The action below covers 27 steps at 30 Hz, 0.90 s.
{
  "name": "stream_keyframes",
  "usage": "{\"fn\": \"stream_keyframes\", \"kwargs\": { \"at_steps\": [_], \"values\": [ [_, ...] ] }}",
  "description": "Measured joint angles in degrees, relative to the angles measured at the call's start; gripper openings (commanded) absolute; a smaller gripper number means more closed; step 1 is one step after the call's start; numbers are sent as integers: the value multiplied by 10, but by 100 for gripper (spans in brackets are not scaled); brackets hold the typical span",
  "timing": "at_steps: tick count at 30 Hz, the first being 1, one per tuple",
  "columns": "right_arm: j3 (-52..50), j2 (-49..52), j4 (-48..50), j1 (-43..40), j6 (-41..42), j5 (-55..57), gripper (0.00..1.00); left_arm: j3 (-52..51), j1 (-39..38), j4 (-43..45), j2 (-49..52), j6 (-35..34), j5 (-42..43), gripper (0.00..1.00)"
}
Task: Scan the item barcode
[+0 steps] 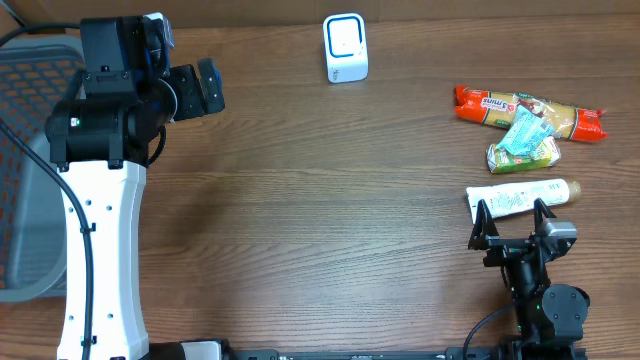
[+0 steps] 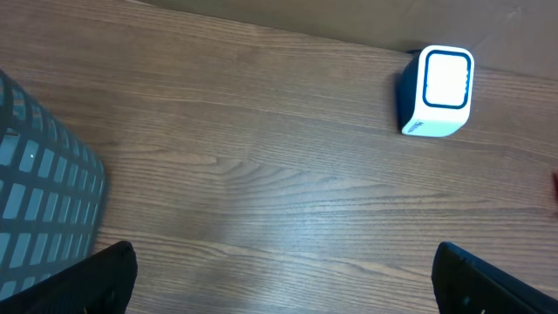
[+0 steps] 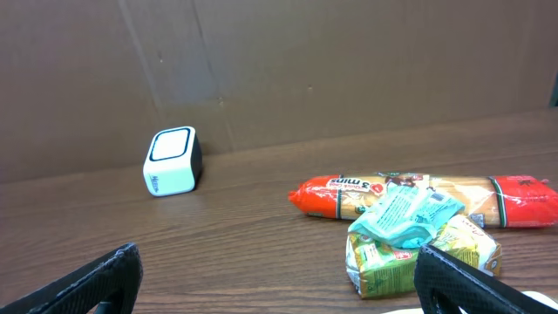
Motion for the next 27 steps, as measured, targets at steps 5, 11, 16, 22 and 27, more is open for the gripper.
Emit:
{"fn": "stream_keyframes", "kwargs": {
  "at_steps": [5,11,16,22,27],
  "values": [
    [0,0,0,0,0,0,100,0,0,0,0,0,0,100],
    [0,0,0,0,0,0,100,0,0,0,0,0,0,100],
    [0,0,0,0,0,0,100,0,0,-16,0,0,-11,100],
    [0,0,0,0,0,0,100,-97,0,134,-69,3,-45,100],
    [0,0,0,0,0,0,100,-307,0,346,-219,50,-26,99]
  ]
}}
